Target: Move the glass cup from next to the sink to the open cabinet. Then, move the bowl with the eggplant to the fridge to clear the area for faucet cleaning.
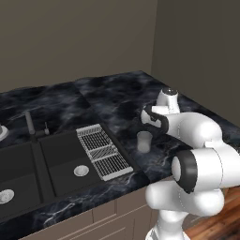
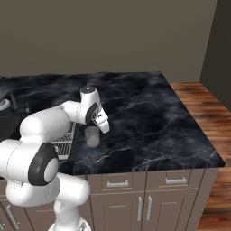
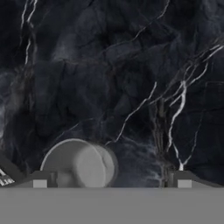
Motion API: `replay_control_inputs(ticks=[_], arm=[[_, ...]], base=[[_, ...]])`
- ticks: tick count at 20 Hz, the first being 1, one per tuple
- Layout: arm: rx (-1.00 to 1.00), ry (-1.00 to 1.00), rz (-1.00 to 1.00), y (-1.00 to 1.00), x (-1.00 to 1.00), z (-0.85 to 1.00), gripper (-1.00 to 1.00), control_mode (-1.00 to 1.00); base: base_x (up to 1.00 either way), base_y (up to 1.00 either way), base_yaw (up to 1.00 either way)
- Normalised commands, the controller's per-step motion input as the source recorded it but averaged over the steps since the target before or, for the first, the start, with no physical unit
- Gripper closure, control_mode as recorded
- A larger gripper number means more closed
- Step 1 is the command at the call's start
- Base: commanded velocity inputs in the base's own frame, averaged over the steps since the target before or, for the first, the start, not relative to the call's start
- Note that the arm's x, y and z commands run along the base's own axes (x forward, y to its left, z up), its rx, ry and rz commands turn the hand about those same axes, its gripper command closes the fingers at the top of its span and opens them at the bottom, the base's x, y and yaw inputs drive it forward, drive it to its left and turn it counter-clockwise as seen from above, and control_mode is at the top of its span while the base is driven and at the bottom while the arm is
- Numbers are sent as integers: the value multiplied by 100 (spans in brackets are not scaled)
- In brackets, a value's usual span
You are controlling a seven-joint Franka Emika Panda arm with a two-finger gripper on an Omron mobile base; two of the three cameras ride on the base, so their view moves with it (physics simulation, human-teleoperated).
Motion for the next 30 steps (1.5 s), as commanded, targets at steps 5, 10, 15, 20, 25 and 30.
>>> replay_control_inputs(ticks=[5, 10, 15, 20, 25, 30], arm=[[-7, 1, 3, 0, 3, -34, -100, -100], [0, 5, 9, 0, -7, -23, -100, -100], [-3, 14, 8, 0, -3, -36, -100, -100], [-7, 19, 6, 0, 0, -47, -100, -100], [-4, 18, 4, 0, 0, -32, -100, -100], [-3, 13, 4, 0, 0, -28, -100, -100]], base=[[0, 0, 0], [0, 0, 0], [0, 0, 0], [0, 0, 0], [0, 0, 0], [0, 0, 0]])
